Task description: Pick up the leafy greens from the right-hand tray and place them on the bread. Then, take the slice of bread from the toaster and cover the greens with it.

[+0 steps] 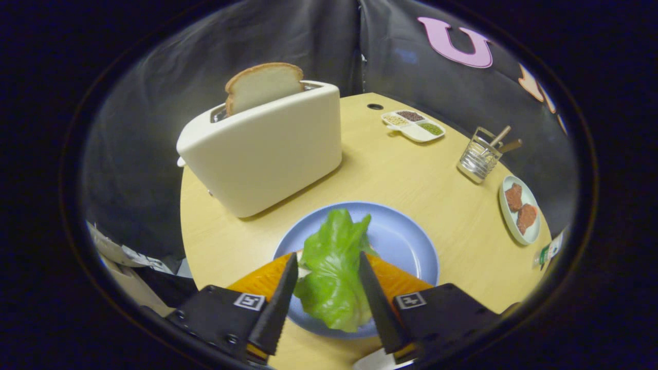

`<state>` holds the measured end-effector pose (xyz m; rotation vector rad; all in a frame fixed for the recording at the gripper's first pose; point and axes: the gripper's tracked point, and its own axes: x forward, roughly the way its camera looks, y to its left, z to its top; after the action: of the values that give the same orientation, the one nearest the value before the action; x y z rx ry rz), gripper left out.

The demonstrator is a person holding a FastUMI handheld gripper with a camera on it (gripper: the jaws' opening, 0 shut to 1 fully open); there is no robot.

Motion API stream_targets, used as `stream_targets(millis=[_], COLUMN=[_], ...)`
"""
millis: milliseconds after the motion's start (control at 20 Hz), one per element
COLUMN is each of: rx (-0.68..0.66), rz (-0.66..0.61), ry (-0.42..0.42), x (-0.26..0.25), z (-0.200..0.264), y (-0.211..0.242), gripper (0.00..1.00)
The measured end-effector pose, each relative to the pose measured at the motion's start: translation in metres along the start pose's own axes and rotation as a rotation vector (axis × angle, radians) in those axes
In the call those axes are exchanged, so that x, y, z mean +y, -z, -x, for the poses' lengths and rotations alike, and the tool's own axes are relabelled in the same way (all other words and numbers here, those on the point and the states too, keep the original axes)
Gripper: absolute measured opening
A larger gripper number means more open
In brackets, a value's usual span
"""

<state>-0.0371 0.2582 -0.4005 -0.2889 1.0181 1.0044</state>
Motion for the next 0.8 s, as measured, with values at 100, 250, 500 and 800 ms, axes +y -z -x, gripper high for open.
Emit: stream_targets(millis=[100, 250, 500, 800], rx=[0.0, -0.022, -0.083, -0.14], rz=[-0.006, -0.017, -0.042, -0.072], ry=[0.009, 0.014, 0.012, 0.017], x=[0.0, 0.005, 0.019, 0.034], z=[0.0, 0.009, 0.035, 0.064], y=[-0.002, -0.013, -0.053, -0.111], gripper=[0.82, 1.0, 1.0, 1.0])
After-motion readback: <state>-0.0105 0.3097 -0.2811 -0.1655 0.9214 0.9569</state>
